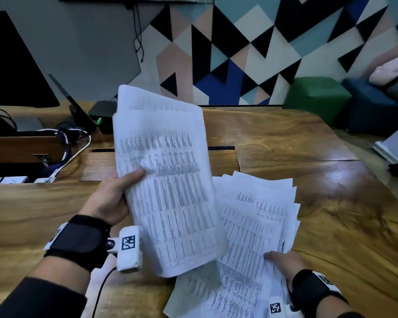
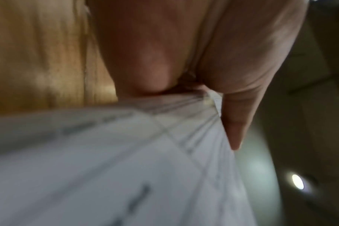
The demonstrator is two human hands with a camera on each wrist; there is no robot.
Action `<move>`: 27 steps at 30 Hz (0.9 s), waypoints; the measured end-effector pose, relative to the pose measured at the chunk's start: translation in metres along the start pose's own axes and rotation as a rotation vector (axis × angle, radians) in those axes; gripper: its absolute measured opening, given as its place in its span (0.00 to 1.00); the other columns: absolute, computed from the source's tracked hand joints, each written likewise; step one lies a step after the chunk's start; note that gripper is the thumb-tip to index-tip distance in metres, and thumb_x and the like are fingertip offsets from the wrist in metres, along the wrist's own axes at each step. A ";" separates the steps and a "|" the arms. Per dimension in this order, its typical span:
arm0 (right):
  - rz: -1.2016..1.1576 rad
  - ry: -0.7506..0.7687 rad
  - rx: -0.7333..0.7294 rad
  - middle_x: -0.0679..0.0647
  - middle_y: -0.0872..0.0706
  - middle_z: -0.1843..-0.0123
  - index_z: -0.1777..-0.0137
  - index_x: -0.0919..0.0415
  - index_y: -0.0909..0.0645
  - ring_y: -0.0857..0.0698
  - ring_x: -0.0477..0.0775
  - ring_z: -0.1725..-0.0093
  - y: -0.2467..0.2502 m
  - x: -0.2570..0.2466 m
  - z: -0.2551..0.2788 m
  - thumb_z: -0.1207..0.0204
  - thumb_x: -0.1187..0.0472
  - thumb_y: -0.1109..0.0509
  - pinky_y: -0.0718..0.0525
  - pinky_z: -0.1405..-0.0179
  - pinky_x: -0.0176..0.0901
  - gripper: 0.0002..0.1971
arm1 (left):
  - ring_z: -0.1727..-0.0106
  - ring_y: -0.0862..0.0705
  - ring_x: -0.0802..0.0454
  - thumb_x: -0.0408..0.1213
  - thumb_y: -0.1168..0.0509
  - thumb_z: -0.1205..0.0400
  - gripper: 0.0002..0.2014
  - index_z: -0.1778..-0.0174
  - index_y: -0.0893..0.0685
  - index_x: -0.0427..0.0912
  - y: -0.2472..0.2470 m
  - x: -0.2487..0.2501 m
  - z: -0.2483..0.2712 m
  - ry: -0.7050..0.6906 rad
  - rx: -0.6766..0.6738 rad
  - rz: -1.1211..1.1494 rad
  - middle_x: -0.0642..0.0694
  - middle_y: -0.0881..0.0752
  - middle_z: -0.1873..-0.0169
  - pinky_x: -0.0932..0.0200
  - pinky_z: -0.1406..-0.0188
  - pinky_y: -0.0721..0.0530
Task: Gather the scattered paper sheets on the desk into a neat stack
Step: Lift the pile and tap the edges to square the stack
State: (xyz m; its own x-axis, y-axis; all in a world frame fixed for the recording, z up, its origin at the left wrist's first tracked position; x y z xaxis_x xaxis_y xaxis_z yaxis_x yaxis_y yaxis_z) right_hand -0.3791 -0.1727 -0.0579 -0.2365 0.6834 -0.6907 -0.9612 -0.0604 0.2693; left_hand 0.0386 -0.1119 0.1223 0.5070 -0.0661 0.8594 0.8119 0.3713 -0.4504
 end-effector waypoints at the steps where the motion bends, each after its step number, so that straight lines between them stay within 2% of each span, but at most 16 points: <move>1: 0.004 -0.006 0.007 0.67 0.09 0.57 0.57 0.72 0.14 0.10 0.68 0.56 0.000 -0.002 0.001 0.31 0.74 0.25 0.12 0.55 0.55 0.04 | 0.42 0.10 0.39 0.38 0.19 0.35 0.32 0.35 0.16 0.33 0.000 -0.003 -0.002 0.036 -0.013 0.034 0.33 0.10 0.41 0.43 0.45 0.10; 3: 0.014 -0.015 0.018 0.69 0.10 0.62 0.57 0.76 0.15 0.12 0.64 0.66 0.001 -0.002 0.001 0.31 0.72 0.25 0.15 0.66 0.49 0.06 | 0.42 0.10 0.38 0.38 0.16 0.40 0.38 0.33 0.17 0.32 -0.005 -0.030 -0.006 0.169 -0.018 -0.007 0.32 0.11 0.40 0.42 0.45 0.10; 5: 0.026 -0.020 0.023 0.63 0.11 0.71 0.61 0.75 0.16 0.15 0.60 0.73 0.002 -0.003 0.002 0.31 0.71 0.26 0.17 0.70 0.46 0.05 | 0.47 0.09 0.36 0.32 0.19 0.36 0.29 0.38 0.15 0.31 -0.015 -0.072 -0.006 0.293 0.013 -0.162 0.31 0.10 0.43 0.39 0.45 0.11; 6: 0.032 -0.025 0.020 0.61 0.11 0.73 0.61 0.74 0.16 0.14 0.60 0.72 0.003 -0.004 0.002 0.32 0.71 0.25 0.13 0.69 0.49 0.04 | 0.47 0.09 0.34 0.28 0.21 0.34 0.25 0.39 0.14 0.31 -0.021 -0.092 -0.005 0.325 0.022 -0.266 0.30 0.10 0.44 0.38 0.43 0.12; 8: 0.033 -0.035 -0.013 0.63 0.08 0.66 0.56 0.73 0.15 0.09 0.65 0.65 0.004 -0.004 0.003 0.34 0.70 0.24 0.08 0.59 0.60 0.08 | 0.51 0.08 0.36 0.27 0.22 0.32 0.20 0.44 0.12 0.32 -0.029 -0.132 -0.005 0.345 0.038 -0.492 0.32 0.08 0.47 0.41 0.44 0.12; 10: 0.002 -0.061 -0.066 0.70 0.08 0.56 0.50 0.74 0.15 0.08 0.72 0.57 0.005 -0.005 0.007 0.34 0.70 0.25 0.12 0.50 0.72 0.13 | 0.58 0.08 0.44 0.28 0.21 0.31 0.15 0.48 0.11 0.35 -0.033 -0.164 -0.006 0.344 0.070 -0.690 0.37 0.07 0.50 0.47 0.50 0.10; 11: -0.023 -0.068 -0.080 0.72 0.08 0.54 0.47 0.74 0.15 0.09 0.73 0.55 0.006 -0.006 0.008 0.33 0.70 0.25 0.13 0.48 0.74 0.14 | 0.59 0.09 0.47 0.29 0.21 0.30 0.14 0.50 0.12 0.37 -0.036 -0.176 -0.006 0.341 0.101 -0.770 0.41 0.07 0.52 0.50 0.51 0.10; 13: -0.074 -0.066 -0.104 0.70 0.08 0.52 0.45 0.72 0.15 0.08 0.71 0.53 0.007 -0.009 0.011 0.34 0.63 0.21 0.13 0.46 0.71 0.19 | 0.55 0.13 0.47 0.33 0.21 0.30 0.16 0.51 0.19 0.43 -0.040 -0.185 -0.002 0.317 0.171 -0.906 0.47 0.11 0.54 0.54 0.53 0.15; 15: -0.123 -0.048 -0.141 0.64 0.07 0.53 0.47 0.64 0.14 0.08 0.66 0.53 0.005 -0.011 0.017 0.32 0.51 0.19 0.10 0.51 0.58 0.20 | 0.46 0.15 0.46 0.41 0.22 0.30 0.22 0.46 0.26 0.47 -0.040 -0.193 0.000 0.303 0.182 -1.001 0.50 0.16 0.51 0.54 0.49 0.18; 16: -0.131 -0.033 -0.156 0.61 0.07 0.54 0.49 0.61 0.15 0.08 0.64 0.54 0.003 -0.012 0.020 0.32 0.48 0.19 0.10 0.56 0.51 0.19 | 0.42 0.16 0.45 0.48 0.23 0.30 0.24 0.44 0.25 0.47 -0.041 -0.196 0.000 0.294 0.156 -1.094 0.50 0.17 0.48 0.53 0.45 0.18; 17: -0.135 -0.009 -0.164 0.60 0.07 0.54 0.50 0.61 0.15 0.08 0.62 0.55 0.002 -0.014 0.023 0.32 0.50 0.18 0.11 0.60 0.48 0.18 | 0.39 0.18 0.45 0.56 0.27 0.31 0.25 0.44 0.23 0.48 -0.040 -0.199 0.000 0.290 0.112 -1.230 0.48 0.18 0.45 0.50 0.41 0.18; 18: -0.135 0.012 -0.170 0.61 0.07 0.54 0.49 0.63 0.14 0.08 0.61 0.56 0.000 -0.014 0.025 0.31 0.57 0.18 0.11 0.63 0.47 0.15 | 0.38 0.21 0.44 0.62 0.32 0.30 0.25 0.43 0.21 0.49 -0.040 -0.201 0.002 0.291 0.053 -1.373 0.47 0.20 0.43 0.48 0.38 0.20; 20: -0.112 0.031 -0.145 0.66 0.08 0.52 0.44 0.72 0.14 0.08 0.64 0.57 -0.005 -0.011 0.026 0.31 0.72 0.21 0.10 0.58 0.53 0.15 | 0.35 0.26 0.44 0.66 0.40 0.27 0.27 0.38 0.20 0.54 -0.040 -0.202 0.006 0.273 -0.022 -1.552 0.47 0.23 0.39 0.47 0.34 0.25; 22: -0.078 0.039 -0.107 0.69 0.09 0.51 0.43 0.77 0.15 0.09 0.66 0.55 -0.008 -0.009 0.027 0.31 0.78 0.24 0.11 0.50 0.59 0.16 | 0.31 0.28 0.44 0.65 0.39 0.26 0.33 0.26 0.26 0.56 -0.035 -0.196 0.009 0.225 0.008 -1.536 0.47 0.25 0.33 0.48 0.30 0.28; 24: -0.101 0.060 -0.122 0.70 0.08 0.51 0.43 0.76 0.15 0.09 0.67 0.54 -0.011 -0.012 0.029 0.31 0.77 0.24 0.12 0.47 0.62 0.15 | 0.28 0.27 0.44 0.60 0.30 0.28 0.39 0.21 0.30 0.53 -0.021 -0.190 0.009 0.179 0.105 -1.364 0.46 0.26 0.31 0.47 0.27 0.27; 27: -0.168 0.125 -0.224 0.69 0.07 0.51 0.42 0.74 0.15 0.08 0.70 0.52 -0.014 -0.027 0.035 0.31 0.75 0.23 0.13 0.44 0.67 0.16 | 0.29 0.21 0.42 0.41 0.20 0.30 0.44 0.19 0.34 0.43 0.001 -0.180 0.006 0.243 0.187 -0.829 0.41 0.24 0.28 0.46 0.33 0.20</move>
State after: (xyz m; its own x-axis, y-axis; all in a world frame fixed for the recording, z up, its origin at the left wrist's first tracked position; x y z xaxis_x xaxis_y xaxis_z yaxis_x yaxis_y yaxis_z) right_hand -0.3544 -0.1652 -0.0192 -0.0737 0.6034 -0.7940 -0.9925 -0.1221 -0.0007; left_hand -0.0540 -0.0940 -0.0310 -0.1597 -0.5685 0.8070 0.8958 0.2600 0.3604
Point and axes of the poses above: each hand's wrist, its own z-axis away from the middle knuckle, its own y-axis out of the back of the hand, x = y × z, the point moved 5 cm from there along -z, towards the middle knuckle
